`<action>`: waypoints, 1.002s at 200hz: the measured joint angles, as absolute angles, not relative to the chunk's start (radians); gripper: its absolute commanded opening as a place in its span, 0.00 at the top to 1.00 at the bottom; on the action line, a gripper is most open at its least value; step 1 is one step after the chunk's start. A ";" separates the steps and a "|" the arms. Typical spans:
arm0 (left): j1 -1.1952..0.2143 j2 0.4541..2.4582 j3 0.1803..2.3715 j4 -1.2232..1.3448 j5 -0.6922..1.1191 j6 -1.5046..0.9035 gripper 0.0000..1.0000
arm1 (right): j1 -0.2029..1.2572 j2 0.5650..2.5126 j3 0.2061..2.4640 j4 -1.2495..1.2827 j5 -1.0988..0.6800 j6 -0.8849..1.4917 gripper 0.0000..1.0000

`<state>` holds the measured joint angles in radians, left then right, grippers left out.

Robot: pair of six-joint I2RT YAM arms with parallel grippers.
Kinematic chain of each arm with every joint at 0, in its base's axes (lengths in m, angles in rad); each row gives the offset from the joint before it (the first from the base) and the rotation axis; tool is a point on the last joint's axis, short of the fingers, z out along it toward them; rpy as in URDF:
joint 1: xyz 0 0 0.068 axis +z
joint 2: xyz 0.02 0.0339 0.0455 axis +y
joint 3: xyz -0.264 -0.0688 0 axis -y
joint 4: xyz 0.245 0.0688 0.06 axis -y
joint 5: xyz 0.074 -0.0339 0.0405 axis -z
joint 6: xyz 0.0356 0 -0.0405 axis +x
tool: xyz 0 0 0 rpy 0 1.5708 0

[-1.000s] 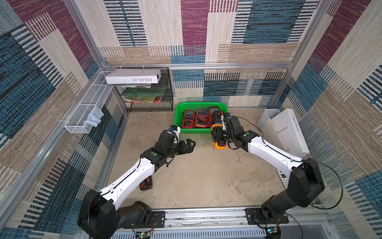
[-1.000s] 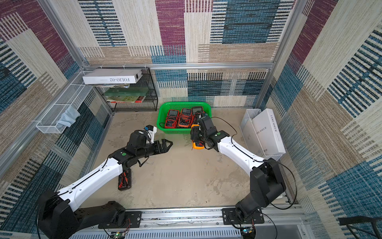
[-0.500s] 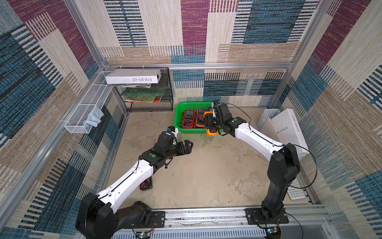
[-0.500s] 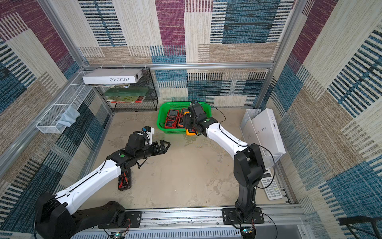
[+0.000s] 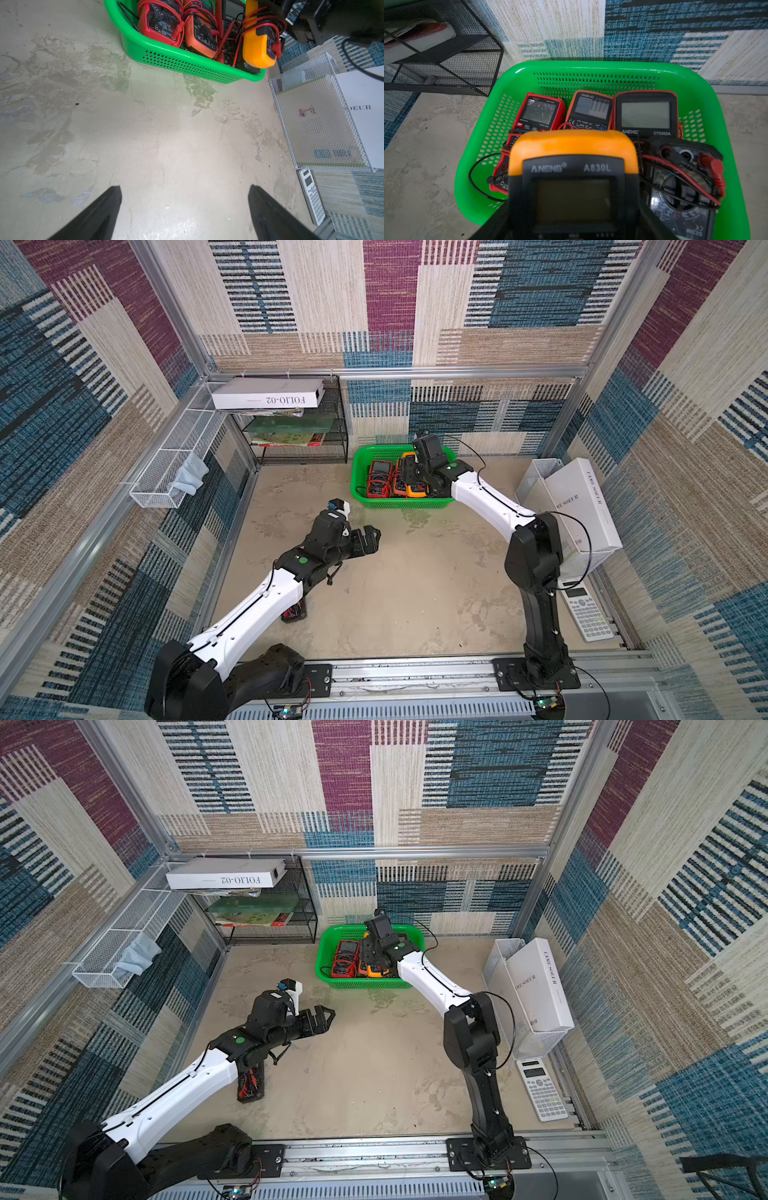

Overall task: Put the multimeter into the basket
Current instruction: Place the multimeter in the basket.

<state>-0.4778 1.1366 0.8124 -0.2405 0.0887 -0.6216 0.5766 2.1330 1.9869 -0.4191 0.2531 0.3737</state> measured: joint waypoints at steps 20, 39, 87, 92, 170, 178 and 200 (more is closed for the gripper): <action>-0.474 1.140 0.811 -0.240 0.084 -0.622 0.00 | 0.575 2.170 2.032 -0.421 0.266 0.373 0.35; -0.473 1.150 0.811 -0.240 0.082 -0.626 0.00 | 0.571 2.205 2.077 -0.430 0.273 0.371 0.34; -0.472 1.171 0.813 -0.239 0.099 -0.626 0.00 | 0.550 2.308 2.202 -0.466 0.272 0.362 0.34; -0.471 1.175 0.815 -0.239 0.101 -0.626 0.00 | 0.548 2.317 2.209 -0.467 0.272 0.361 0.34; -0.469 1.256 0.854 -0.218 0.134 -0.631 0.00 | 0.525 2.397 2.237 -0.477 0.247 0.352 0.31; -0.469 1.265 0.860 -0.216 0.137 -0.635 0.00 | 0.523 2.399 2.237 -0.476 0.242 0.352 0.30; -0.469 1.280 0.873 -0.211 0.141 -0.641 0.00 | 0.522 2.401 2.238 -0.476 0.237 0.352 0.28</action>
<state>-0.4686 1.2804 0.8730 -0.2108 0.1410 -0.6415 0.5220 2.4012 2.2383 -0.4755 0.2375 0.3515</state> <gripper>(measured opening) 0.997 0.729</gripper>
